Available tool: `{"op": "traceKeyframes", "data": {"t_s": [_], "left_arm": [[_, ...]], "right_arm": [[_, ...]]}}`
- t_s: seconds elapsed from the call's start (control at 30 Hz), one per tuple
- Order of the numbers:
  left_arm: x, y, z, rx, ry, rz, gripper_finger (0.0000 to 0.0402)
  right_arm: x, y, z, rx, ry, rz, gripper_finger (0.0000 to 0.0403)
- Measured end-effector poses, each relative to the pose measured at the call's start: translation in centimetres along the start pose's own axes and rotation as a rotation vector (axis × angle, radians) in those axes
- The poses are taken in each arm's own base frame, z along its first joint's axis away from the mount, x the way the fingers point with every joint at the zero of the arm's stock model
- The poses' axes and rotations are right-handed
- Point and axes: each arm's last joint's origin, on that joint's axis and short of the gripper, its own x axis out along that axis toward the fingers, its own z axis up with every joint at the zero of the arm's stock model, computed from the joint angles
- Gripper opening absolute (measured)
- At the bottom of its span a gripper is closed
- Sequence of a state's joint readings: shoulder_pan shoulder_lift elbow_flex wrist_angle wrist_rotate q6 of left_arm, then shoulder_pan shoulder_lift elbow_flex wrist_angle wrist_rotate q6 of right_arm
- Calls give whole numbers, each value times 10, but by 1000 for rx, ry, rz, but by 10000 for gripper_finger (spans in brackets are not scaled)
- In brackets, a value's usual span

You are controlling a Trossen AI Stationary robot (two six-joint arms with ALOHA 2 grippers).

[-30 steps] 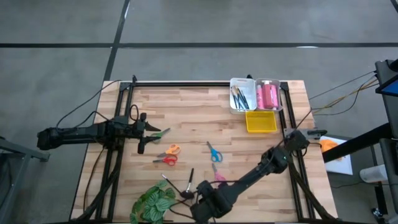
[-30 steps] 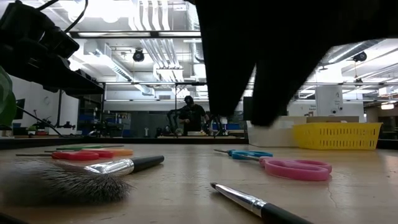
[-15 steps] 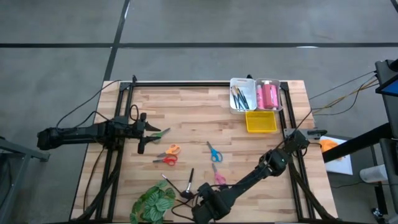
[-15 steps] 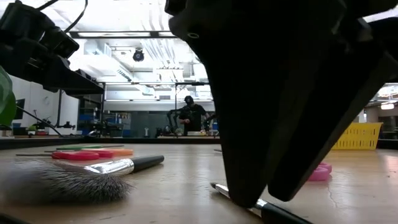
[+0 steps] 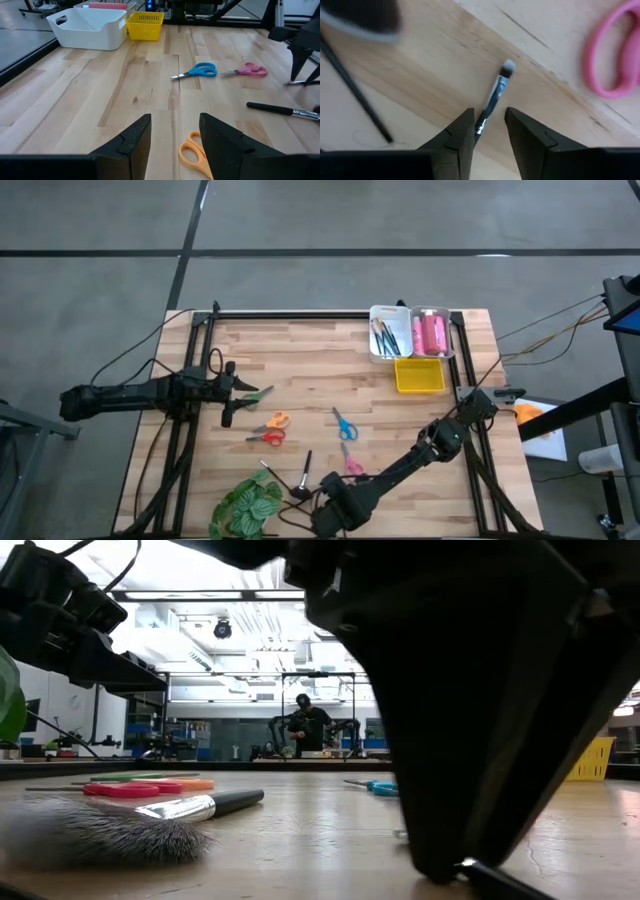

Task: Pick & Place Paint Supplies
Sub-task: Put the black paint brush into the white bin

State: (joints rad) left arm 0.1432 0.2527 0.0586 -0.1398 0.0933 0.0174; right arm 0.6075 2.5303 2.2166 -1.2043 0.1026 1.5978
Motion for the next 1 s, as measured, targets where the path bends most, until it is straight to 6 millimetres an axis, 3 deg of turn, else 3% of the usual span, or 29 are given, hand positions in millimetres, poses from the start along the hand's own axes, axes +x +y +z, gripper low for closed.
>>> {"op": "traceKeyframes", "data": {"t_s": [0.33, 1.0], "left_arm": [[0, 0, 0, 0, 0, 0, 169], [0, 0, 0, 0, 0, 0, 169]], "right_arm": [[0, -2, 0, -7, 6, -24, 18], [-3, -1, 0, -1, 14, -8, 19]]}}
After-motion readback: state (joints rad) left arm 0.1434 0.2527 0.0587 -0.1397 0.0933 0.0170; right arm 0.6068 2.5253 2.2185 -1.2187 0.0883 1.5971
